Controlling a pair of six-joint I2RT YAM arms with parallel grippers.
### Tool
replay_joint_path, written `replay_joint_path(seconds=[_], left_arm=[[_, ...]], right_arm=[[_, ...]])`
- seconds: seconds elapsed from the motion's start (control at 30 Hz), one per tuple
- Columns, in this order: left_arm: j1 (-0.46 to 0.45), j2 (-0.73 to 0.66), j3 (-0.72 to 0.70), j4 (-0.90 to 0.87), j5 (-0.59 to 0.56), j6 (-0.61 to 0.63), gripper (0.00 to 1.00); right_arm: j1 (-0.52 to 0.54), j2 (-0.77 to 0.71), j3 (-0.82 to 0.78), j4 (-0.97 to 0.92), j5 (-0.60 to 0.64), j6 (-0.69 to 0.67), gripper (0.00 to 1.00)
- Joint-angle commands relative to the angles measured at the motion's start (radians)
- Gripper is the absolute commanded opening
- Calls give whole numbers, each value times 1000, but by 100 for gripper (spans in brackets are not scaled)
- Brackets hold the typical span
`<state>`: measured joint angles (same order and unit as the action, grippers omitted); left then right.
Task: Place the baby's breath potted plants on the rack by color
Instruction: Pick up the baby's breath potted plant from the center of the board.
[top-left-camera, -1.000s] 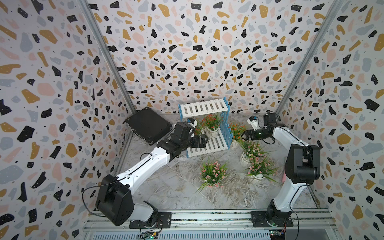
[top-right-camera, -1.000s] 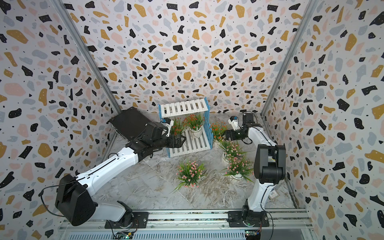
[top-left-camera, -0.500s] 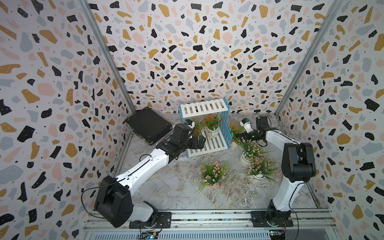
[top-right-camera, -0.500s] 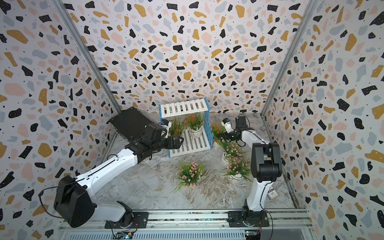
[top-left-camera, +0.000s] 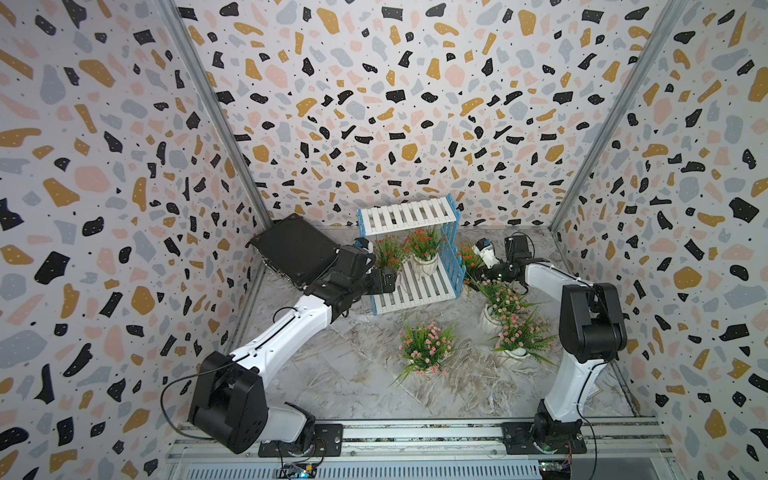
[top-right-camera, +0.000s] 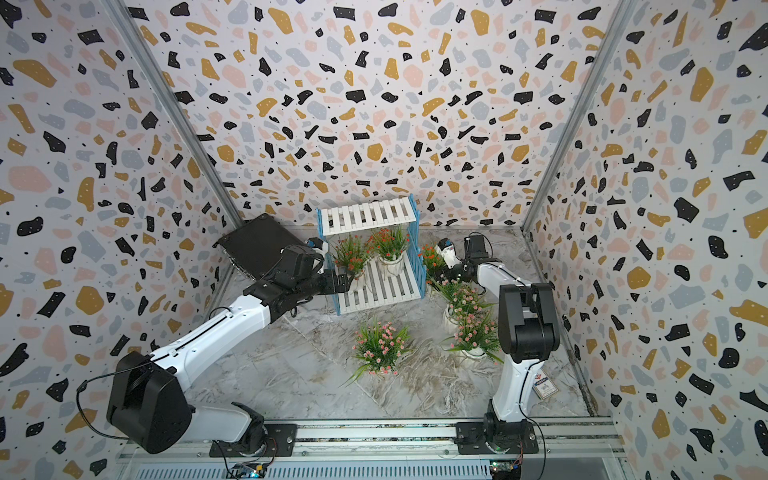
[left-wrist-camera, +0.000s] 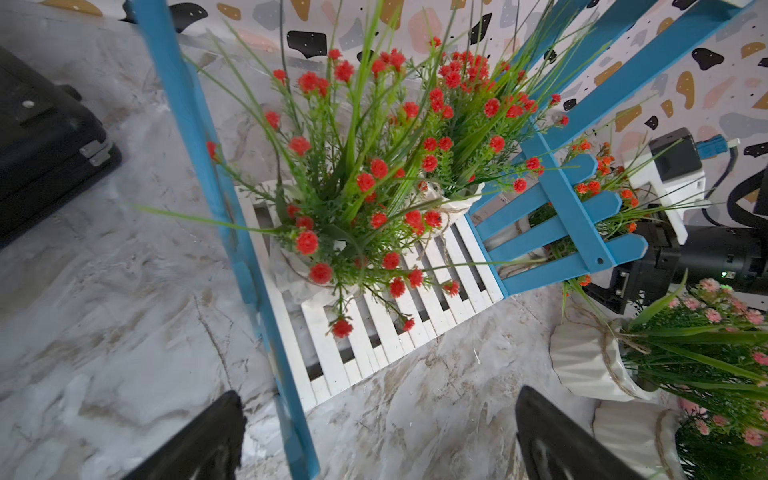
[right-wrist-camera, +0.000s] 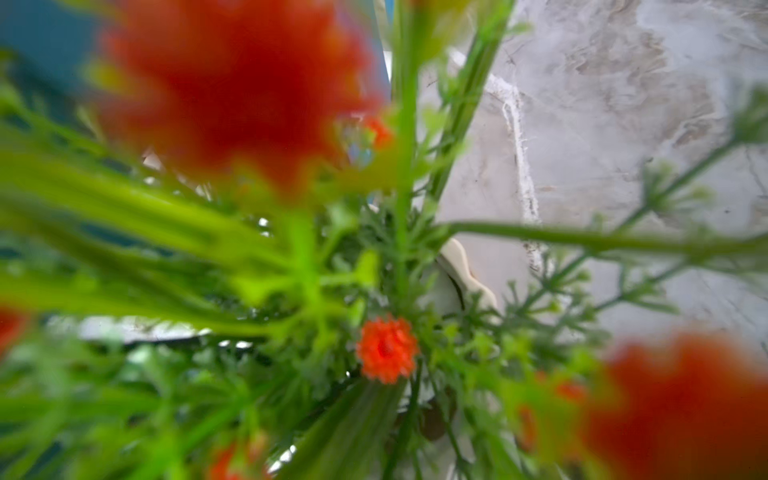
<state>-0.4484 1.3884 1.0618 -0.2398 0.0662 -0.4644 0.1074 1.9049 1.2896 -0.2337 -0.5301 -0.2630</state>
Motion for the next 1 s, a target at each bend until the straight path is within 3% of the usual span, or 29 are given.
replay_joint_path(seconds=[0.0, 0.73, 0.97], left_arm=[[11, 5, -6, 10, 4, -12, 100], [27, 6, -8, 33, 20, -13, 100], [28, 4, -10, 36, 26, -11, 100]], right_arm=[[12, 24, 26, -45, -14, -30, 98], [46, 120, 181, -37, 100, -36, 99], [47, 118, 183, -16, 107, -24, 88]])
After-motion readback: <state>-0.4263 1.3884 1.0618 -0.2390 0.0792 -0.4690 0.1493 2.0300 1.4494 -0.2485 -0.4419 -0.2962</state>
